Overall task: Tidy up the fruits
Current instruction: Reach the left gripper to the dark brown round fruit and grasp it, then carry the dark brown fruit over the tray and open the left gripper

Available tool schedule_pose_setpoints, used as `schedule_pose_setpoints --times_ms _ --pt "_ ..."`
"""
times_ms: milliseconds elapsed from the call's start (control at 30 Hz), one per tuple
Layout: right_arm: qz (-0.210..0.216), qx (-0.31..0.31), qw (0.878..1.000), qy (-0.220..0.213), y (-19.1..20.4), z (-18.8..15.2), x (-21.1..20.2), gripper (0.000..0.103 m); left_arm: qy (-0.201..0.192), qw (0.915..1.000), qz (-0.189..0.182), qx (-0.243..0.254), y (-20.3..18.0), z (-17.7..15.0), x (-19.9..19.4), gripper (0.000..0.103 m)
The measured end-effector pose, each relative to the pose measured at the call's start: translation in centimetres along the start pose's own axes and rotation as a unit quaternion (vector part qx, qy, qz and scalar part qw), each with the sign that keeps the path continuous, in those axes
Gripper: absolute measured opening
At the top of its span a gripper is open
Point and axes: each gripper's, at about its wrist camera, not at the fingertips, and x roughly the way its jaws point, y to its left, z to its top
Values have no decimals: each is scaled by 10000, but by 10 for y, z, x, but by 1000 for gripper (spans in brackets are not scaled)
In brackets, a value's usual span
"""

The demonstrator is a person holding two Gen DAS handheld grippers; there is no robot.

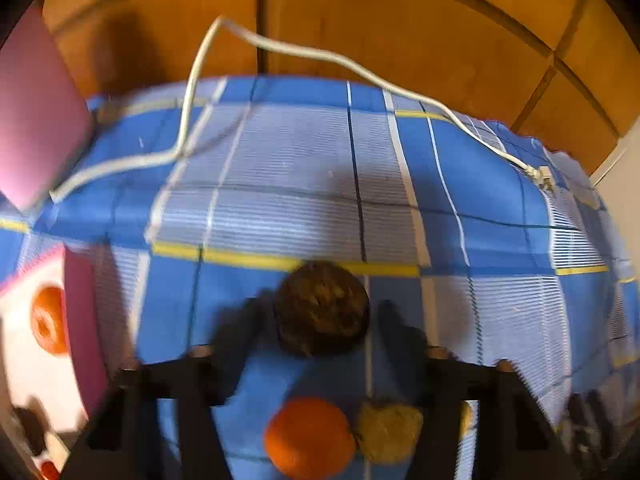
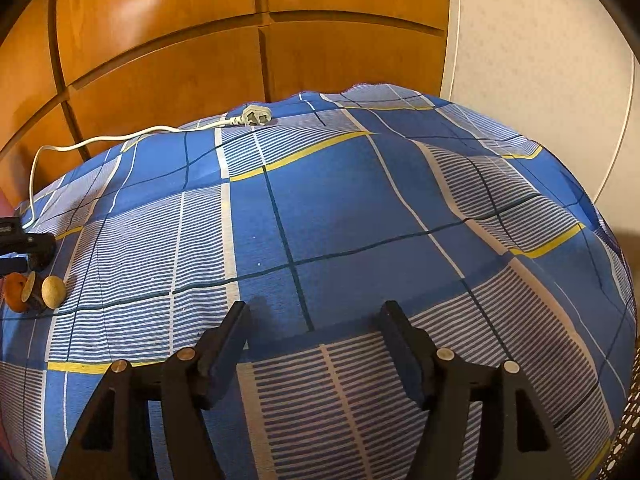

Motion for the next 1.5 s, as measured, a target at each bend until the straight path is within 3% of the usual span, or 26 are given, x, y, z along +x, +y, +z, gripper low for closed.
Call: schedule_pose_setpoints --times_ms 133,467,833,1067,1500 --pt "-15 -10 10000 -4 1 0 0 69 -53 9995 -170 -244 9 -1 -4 47" --pt "-21 -24 10000 -6 1 -1 0 69 -633 9951 -438 -625 29 -22 -71 47" --pt "-24 -23 10000 -6 2 -1 0 69 -1405 9845 57 -1050 80 -83 -155 47" --pt "-25 -23 10000 -7 2 -1 0 69 -1486 9794 261 -1341 109 -123 -176 47" --pt "-41 -44 10000 -2 2 0 0 69 -1346 9738 282 -1813 139 -174 -184 47"
